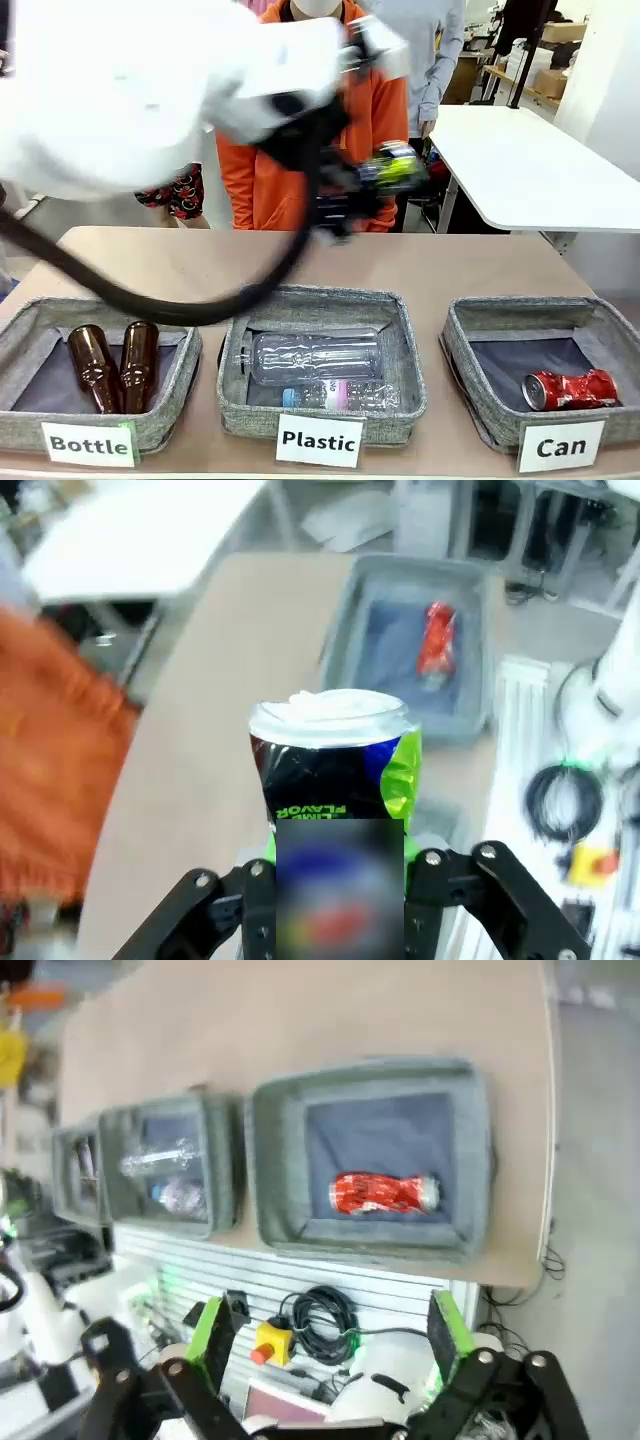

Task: Sort the can waste into the basket.
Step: Pick up the can waste from the table and place it in the right Fabric basket.

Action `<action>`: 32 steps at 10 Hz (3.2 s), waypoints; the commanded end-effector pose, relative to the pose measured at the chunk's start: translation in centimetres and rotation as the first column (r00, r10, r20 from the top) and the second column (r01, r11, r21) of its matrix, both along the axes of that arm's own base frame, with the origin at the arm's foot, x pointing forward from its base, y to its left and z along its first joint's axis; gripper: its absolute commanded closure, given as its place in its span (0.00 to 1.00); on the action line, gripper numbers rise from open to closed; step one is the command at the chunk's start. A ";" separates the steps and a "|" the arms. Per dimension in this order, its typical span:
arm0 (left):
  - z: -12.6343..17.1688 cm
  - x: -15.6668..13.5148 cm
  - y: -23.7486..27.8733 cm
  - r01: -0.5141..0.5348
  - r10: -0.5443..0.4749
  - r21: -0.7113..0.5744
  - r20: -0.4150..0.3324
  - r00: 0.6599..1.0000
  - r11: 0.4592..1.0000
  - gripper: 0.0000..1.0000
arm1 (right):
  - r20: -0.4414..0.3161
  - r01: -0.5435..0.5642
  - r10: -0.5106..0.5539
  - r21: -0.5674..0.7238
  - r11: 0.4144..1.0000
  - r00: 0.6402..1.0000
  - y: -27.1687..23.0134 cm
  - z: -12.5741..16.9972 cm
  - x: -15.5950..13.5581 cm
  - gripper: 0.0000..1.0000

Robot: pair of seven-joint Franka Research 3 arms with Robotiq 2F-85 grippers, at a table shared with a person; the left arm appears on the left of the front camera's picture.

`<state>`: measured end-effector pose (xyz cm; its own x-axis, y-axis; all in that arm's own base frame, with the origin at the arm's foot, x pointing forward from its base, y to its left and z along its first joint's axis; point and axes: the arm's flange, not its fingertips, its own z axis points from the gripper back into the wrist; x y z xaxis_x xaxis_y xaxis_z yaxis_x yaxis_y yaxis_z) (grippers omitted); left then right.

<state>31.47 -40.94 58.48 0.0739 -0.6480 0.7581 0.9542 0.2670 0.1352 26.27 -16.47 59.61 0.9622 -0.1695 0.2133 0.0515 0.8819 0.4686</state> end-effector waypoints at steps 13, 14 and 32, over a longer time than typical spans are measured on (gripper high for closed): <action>-12.9 3.5 -21.6 0.350 -0.339 0.001 -0.249 0.907 0.937 0.00 | 0.031 0.169 -0.173 0.094 0.981 0.984 -5.7 -2.1 -5.8 0.00; -13.0 3.7 -21.5 0.345 -0.337 -0.013 -0.257 0.906 0.938 0.00 | 0.031 0.169 -0.173 0.094 0.981 0.984 -5.7 -2.1 -5.8 0.00; -10.0 10.8 27.8 -0.558 0.124 -0.088 -0.936 0.330 0.825 0.00 | 0.038 -0.298 0.379 0.691 0.659 0.925 17.2 -10.4 14.7 0.00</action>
